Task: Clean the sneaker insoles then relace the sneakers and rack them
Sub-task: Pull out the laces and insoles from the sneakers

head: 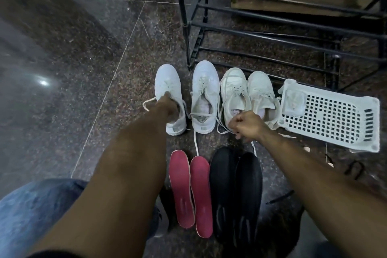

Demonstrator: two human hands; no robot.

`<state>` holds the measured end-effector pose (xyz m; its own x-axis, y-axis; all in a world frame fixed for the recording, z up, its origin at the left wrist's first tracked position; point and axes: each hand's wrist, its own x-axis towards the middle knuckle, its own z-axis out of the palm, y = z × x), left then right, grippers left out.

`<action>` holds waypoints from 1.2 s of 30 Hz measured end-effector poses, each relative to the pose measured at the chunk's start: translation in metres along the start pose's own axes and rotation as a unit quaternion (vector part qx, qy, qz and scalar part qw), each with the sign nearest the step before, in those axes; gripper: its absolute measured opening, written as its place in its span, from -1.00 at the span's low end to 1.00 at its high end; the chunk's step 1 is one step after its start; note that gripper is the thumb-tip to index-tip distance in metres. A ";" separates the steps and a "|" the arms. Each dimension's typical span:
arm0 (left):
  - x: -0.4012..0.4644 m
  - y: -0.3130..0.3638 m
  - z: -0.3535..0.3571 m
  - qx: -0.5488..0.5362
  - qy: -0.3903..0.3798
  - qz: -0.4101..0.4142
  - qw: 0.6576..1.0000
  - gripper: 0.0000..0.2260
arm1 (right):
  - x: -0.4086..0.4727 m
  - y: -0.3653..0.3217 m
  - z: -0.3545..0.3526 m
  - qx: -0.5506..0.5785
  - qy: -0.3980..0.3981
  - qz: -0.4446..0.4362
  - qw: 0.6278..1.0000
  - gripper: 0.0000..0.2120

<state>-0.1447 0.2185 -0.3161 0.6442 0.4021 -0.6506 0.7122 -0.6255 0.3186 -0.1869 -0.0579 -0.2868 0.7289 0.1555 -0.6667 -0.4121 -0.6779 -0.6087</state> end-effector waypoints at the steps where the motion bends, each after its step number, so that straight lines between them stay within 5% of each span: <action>1: 0.002 -0.001 0.009 0.007 -0.001 -0.003 1.000 -0.33 | 0.001 0.002 0.002 0.004 -0.009 -0.003 1.000 -0.91; 6: -0.030 -0.004 0.040 0.017 0.108 0.062 0.992 -0.41 | -0.001 0.012 0.011 0.024 -0.011 -0.014 1.000 -0.86; 9: -0.055 -0.007 0.051 0.126 0.209 0.197 0.949 -0.49 | 0.004 0.019 0.021 0.033 0.003 -0.015 0.999 -0.93; 13: -0.064 0.002 0.068 0.188 0.126 0.202 0.953 -0.56 | 0.007 0.022 0.031 0.052 -0.003 -0.020 0.998 -0.67; 22: -0.051 0.002 0.051 0.276 0.138 0.265 0.914 -0.88 | 0.007 0.033 0.042 0.044 -0.015 -0.013 0.999 -0.72; 24: -0.051 0.008 0.039 0.191 0.159 0.231 0.941 -0.85 | 0.005 0.035 0.043 0.050 -0.017 -0.012 0.999 -0.79; 26: -0.052 0.018 0.023 -0.025 0.217 0.142 0.965 -0.80 | 0.002 0.037 0.042 0.046 -0.017 -0.009 0.999 -0.93; 30: -0.050 0.029 -0.019 -0.388 0.286 -0.010 0.876 -0.71 | -0.003 0.038 0.038 0.043 -0.013 -0.012 0.999 -0.95; 33: -0.012 0.019 -0.035 -0.427 0.293 0.014 0.855 -0.83 | -0.004 0.035 0.035 0.044 -0.010 -0.013 0.999 -0.92; 36: 0.004 0.019 -0.036 -0.393 0.244 0.033 0.886 -0.81 | -0.004 0.031 0.037 0.034 -0.006 -0.023 0.999 -0.84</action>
<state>-0.1186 0.2317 -0.2877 0.5987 0.7433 -0.2985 0.5187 -0.0758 0.8516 -0.2227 -0.0529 -0.3190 0.7418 0.1948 -0.6418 -0.4143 -0.6194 -0.6668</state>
